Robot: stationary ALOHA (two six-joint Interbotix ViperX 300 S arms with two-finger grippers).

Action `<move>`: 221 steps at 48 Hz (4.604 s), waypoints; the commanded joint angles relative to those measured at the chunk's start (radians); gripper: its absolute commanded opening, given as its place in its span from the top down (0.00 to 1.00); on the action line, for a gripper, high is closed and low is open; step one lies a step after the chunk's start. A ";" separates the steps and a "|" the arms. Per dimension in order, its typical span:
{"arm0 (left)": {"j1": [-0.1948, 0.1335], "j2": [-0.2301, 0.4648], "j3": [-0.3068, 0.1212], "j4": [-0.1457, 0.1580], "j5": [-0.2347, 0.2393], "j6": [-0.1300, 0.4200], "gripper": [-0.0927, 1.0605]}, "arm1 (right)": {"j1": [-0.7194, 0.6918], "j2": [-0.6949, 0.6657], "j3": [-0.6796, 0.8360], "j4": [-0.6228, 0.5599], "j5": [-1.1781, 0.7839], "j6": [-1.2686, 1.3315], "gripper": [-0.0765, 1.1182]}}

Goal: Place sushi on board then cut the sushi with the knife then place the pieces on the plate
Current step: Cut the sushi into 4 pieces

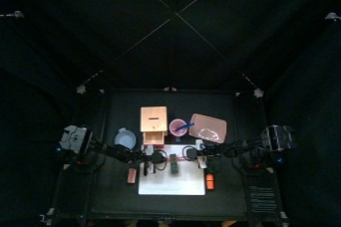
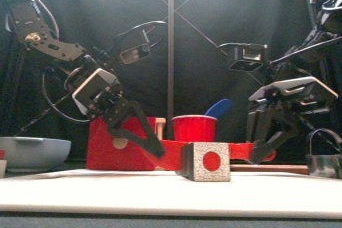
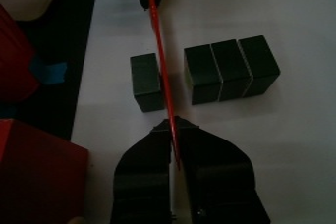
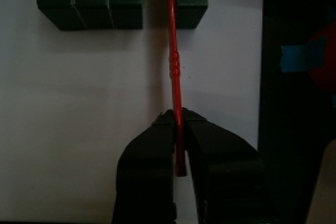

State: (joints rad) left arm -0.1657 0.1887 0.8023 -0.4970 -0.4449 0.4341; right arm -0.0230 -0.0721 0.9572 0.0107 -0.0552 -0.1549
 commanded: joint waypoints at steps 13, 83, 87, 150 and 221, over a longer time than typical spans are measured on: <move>-0.008 -0.138 -0.034 0.043 -0.002 0.005 0.57 | 0.023 -0.126 -0.100 -0.006 0.133 0.000 0.60; -0.037 -0.081 -0.067 0.084 0.064 0.005 0.57 | 0.143 -0.176 -0.104 0.021 0.219 0.000 0.60; -0.032 -0.081 -0.063 0.084 0.063 0.003 0.57 | 0.135 -0.169 -0.107 0.020 0.210 0.000 0.60; -0.037 0.015 -0.057 0.067 0.064 -0.003 0.57 | 0.137 -0.014 -0.124 0.055 0.160 0.002 0.60; -0.051 -0.137 -0.101 0.132 0.158 0.000 0.57 | 0.235 -0.183 -0.183 0.132 0.308 0.005 0.60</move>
State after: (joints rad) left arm -0.2102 0.0583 0.7378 -0.3620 -0.2777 0.4310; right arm 0.1871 -0.2178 0.8253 0.1197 0.2638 -0.1457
